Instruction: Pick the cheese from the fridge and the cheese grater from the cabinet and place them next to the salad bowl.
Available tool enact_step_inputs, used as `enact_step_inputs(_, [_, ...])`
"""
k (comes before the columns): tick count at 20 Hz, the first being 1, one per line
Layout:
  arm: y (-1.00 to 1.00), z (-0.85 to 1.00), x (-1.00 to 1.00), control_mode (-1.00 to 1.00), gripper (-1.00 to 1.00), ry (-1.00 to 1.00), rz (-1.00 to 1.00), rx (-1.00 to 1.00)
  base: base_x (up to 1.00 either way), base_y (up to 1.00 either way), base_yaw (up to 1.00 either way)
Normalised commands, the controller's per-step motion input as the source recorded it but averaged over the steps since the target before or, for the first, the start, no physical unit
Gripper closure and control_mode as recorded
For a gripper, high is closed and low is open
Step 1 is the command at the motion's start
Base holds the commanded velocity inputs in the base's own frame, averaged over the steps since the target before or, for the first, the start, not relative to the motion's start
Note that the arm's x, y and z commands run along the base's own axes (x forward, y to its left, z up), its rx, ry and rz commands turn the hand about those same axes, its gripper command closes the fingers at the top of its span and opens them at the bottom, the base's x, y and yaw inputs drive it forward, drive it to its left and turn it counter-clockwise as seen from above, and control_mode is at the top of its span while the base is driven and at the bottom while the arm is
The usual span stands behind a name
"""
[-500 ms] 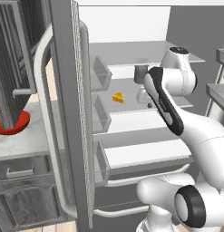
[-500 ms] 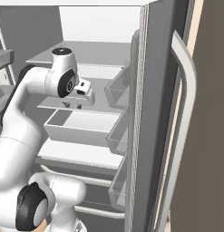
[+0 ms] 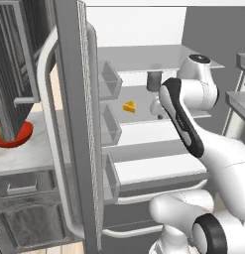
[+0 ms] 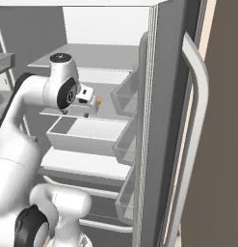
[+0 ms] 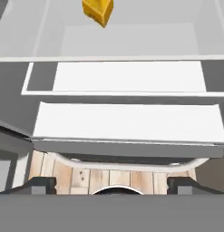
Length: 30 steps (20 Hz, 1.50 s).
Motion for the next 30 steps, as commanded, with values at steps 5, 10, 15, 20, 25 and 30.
enact_step_inputs(5, [0.23, -0.06, 0.0, -1.0, -1.0, -0.35, 0.0, 0.02, 0.0, 0.0, 0.0])
enact_step_inputs(10, [0.19, -0.01, 0.12, -1.0, -1.0, -0.31, 0.0, 0.06, 0.0, 0.0, 0.0])
enact_step_inputs(15, [0.11, 0.06, 0.3, -1.0, -1.0, -0.14, 0.0, 0.03, 0.0, 0.0, 0.0])
enact_step_inputs(20, [0.03, 0.07, 0.41, -1.0, -1.0, -0.04, 0.0, 0.05, 0.0, 0.0, 0.0])
enact_step_inputs(25, [0.0, 0.1, 0.49, -1.0, -1.0, 0.0, 0.0, 0.01, 0.0, 0.0, 0.0])
enact_step_inputs(30, [0.0, 0.12, 0.47, -1.0, -1.0, 0.04, 0.0, 0.0, 0.0, 0.0, 0.0])
